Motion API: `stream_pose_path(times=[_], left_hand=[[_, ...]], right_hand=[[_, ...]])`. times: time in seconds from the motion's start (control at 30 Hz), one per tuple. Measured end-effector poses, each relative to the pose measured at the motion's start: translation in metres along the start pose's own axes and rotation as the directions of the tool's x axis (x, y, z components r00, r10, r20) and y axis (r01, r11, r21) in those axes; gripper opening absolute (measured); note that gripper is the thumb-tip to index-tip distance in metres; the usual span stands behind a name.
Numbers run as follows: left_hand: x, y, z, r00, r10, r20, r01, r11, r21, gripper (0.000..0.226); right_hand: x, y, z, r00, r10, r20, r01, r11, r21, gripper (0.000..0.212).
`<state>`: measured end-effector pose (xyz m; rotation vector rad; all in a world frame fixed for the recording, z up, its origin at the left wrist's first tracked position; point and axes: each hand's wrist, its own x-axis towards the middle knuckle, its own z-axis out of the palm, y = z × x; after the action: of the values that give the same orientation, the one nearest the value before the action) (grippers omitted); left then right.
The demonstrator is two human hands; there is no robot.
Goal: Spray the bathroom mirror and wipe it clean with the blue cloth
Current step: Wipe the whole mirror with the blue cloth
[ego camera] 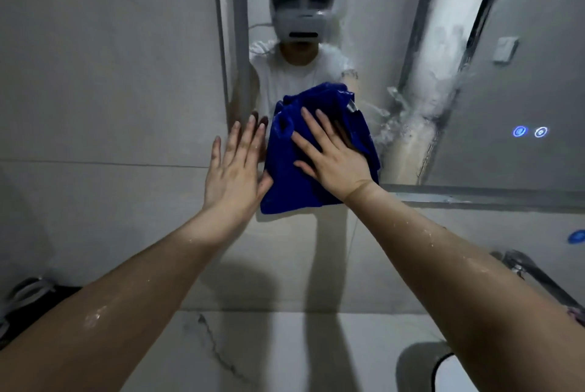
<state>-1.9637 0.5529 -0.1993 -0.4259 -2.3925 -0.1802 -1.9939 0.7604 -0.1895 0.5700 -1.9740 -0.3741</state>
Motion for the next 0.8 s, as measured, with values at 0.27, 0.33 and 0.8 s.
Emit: stream_pose_path(times=[0.27,0.33,0.8], left_hand=[[0.004,0.027,0.007,0.999,0.000,-0.032,0.000,1.000,-0.003,0.076],[0.007,0.035,0.009,1.000,0.009,-0.024,-0.009,1.000,-0.008,0.078],[0.021,0.133,0.012,0.996,0.076,-0.048,-0.076,0.997,-0.003,0.079]], right_hand=[[-0.028,0.032,-0.004,0.996,0.083,0.046,-0.085,0.995,0.050,0.057],[-0.042,0.047,-0.010,0.983,0.162,0.087,-0.168,0.983,0.073,0.058],[-0.100,0.115,-0.044,0.927,0.251,0.278,-0.278,0.959,0.063,0.061]])
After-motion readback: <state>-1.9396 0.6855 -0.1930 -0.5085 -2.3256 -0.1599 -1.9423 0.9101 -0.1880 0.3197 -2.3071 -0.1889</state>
